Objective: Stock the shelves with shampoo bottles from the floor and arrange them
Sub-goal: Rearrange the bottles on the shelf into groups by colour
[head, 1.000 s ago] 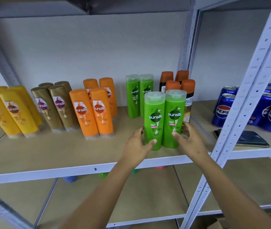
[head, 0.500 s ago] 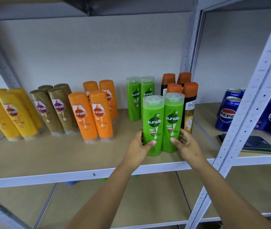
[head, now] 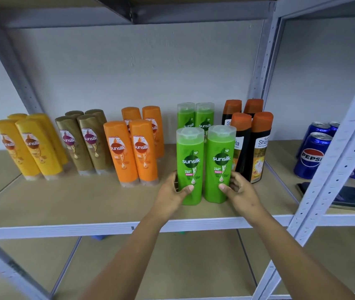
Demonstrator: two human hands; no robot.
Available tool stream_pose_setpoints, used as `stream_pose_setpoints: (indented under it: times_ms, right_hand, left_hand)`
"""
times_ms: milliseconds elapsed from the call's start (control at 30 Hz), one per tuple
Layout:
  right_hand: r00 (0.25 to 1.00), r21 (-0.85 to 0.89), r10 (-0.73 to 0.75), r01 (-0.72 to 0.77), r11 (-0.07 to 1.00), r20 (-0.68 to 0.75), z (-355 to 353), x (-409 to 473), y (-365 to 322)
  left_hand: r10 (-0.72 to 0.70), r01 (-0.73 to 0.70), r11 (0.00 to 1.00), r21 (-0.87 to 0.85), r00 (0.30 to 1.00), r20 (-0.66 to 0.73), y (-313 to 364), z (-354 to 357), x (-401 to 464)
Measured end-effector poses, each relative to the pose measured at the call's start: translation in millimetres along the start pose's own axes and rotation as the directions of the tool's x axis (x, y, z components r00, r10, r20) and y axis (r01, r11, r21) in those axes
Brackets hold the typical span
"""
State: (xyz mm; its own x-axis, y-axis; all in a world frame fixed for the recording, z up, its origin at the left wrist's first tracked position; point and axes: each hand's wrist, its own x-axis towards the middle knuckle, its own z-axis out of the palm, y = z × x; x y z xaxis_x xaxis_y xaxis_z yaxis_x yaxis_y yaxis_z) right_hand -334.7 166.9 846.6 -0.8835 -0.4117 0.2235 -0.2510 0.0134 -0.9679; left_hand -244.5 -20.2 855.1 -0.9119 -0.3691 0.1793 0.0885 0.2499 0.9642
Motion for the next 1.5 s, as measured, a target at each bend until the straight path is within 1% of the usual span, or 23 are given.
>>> stream_pose_setpoints:
  times_ms: [167,333,500,633,767,900,1067,1500]
  right_hand:
    - [1.000,-0.001,-0.013,0.013,1.000,0.019,9.0,1.4,-0.8]
    - [0.999,-0.016,-0.037,0.038,0.999,0.034,12.5,-1.1,-2.8]
    - [0.995,-0.207,-0.101,0.104,0.973,0.024,12.8,-7.3,-3.6]
    - [0.992,-0.264,-0.127,0.116,0.958,-0.024,18.8,-5.6,-1.5]
    - [0.990,-0.295,-0.129,0.109,0.949,-0.049,21.6,-2.9,1.9]
    - [0.990,-0.308,-0.132,0.111,0.945,-0.050,22.9,-0.8,5.5]
    - [0.991,-0.314,-0.132,0.117,0.942,-0.028,23.4,3.4,8.3]
    - [0.992,-0.347,-0.125,0.105,0.932,-0.036,27.1,20.4,14.0]
  left_hand:
    - [-0.003,0.003,1.000,0.009,1.000,0.002,-3.6,-13.7,0.3]
    - [0.005,-0.004,1.000,0.020,1.000,-0.028,-3.8,-15.8,-2.8]
    - [0.073,-0.055,0.991,0.121,0.986,-0.148,-11.9,-6.8,-13.2]
    - [0.086,-0.052,0.984,0.172,0.977,-0.195,-18.3,-2.3,-14.8]
    - [0.119,-0.078,0.977,0.200,0.973,-0.199,-17.0,-2.4,-14.6]
    - [0.134,-0.098,0.977,0.189,0.973,-0.189,-17.0,-3.4,-13.0]
    - [0.126,-0.090,0.976,0.198,0.976,-0.178,-15.5,-4.2,-9.8]
    - [0.105,-0.074,0.983,0.166,0.977,-0.186,-18.9,-6.5,14.8]
